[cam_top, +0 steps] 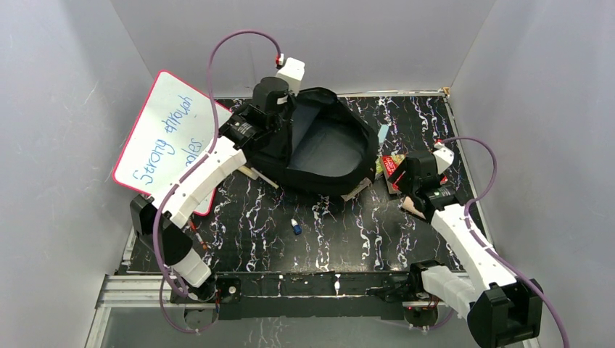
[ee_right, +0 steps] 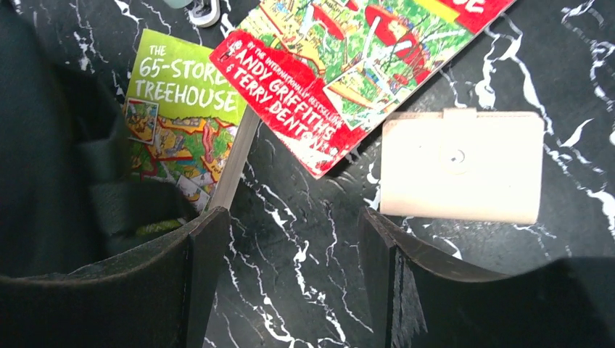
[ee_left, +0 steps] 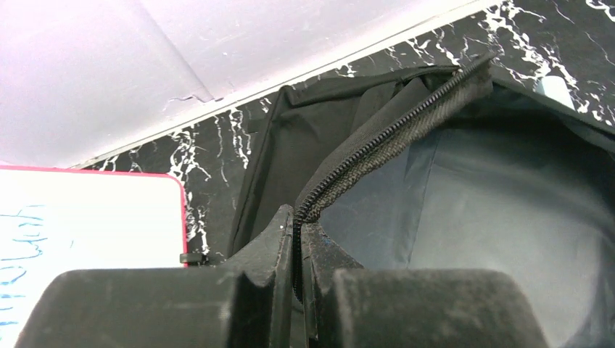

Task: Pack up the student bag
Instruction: Pick up the book from the center of the board.

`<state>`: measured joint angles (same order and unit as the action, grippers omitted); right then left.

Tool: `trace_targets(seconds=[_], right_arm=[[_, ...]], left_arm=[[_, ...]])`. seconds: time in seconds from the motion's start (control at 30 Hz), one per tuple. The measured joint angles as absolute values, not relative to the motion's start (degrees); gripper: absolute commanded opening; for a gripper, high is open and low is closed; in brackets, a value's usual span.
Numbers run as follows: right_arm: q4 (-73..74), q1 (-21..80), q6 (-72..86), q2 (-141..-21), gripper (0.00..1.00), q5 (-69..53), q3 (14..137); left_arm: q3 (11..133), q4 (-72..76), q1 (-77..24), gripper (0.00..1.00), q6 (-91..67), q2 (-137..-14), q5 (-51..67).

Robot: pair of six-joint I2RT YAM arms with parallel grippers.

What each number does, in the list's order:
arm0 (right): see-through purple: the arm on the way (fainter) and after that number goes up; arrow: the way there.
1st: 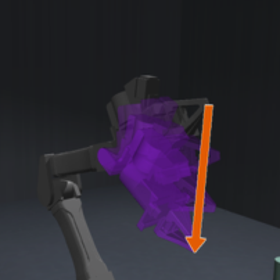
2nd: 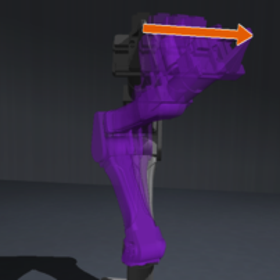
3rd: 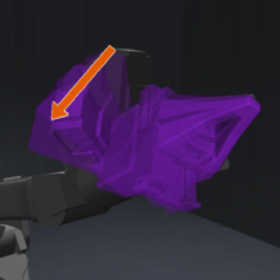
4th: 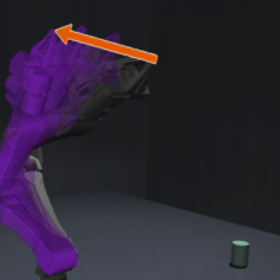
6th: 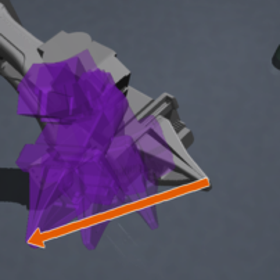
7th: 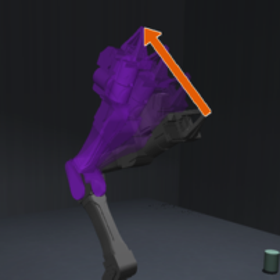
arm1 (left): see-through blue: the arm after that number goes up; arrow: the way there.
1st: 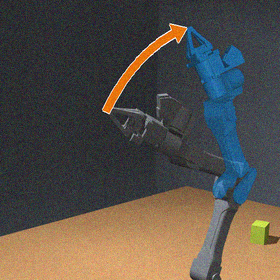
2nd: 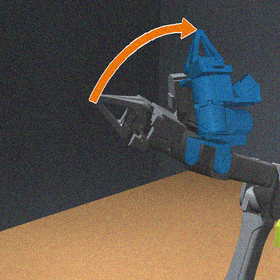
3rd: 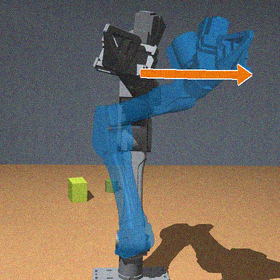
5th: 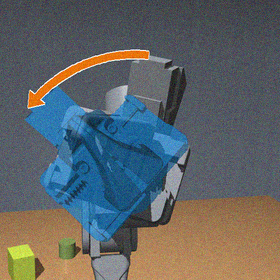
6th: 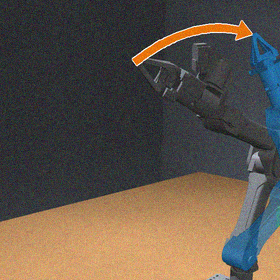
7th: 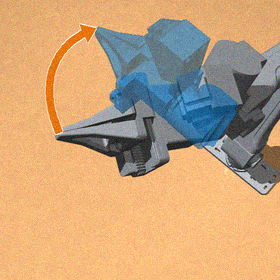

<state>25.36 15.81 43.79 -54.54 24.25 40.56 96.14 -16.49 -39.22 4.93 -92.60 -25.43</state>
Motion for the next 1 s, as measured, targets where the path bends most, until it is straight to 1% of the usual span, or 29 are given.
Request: trace_targets(seconds=[0.13, 0.27, 0.43, 0.63, 0.73, 0.83, 1.0], right_arm=[[26.09, 15.81, 40.64, -57.23, 0.74, 25.15, 42.98], [26.2, 15.81, 39.11, -58.48, 0.74, 23.51, 43.24], [25.5, 15.81, 36.77, -59.64, 0.74, 22.15, 43.29], [25.69, 15.81, 30.48, -67.77, 0.74, 22.37, 45.84], [25.69, 15.81, 27.62, -71.57, 0.75, 22.79, 48.56], [25.56, 15.81, 25.19, -75.11, 0.78, 23.05, 51.62], [25.54, 15.81, 20.49, -80.99, 0.8, 23.14, 56.16]], left_arm=[[95.68, -16.19, -38.44, 0.0, 5.02, -91.2, -26.24], [95.79, -15.88, -38.04, 0.0, 5.37, -91.09, -26.06], [99.09, -16.99, -37.54, 0.0, 6.46, -92.58, -26.0], [99.72, -16.51, -36.77, 0.0, 7.92, -92.71, -26.98], [97.41, -15.14, -36.51, 0.0, 7.94, -91.88, -27.81], [93.34, -14.22, -36.42, 0.0, 7.92, -90.13, -28.95], [88.47, -13.21, -35.81, 0.0, 7.86, -87.24, -29.54]])
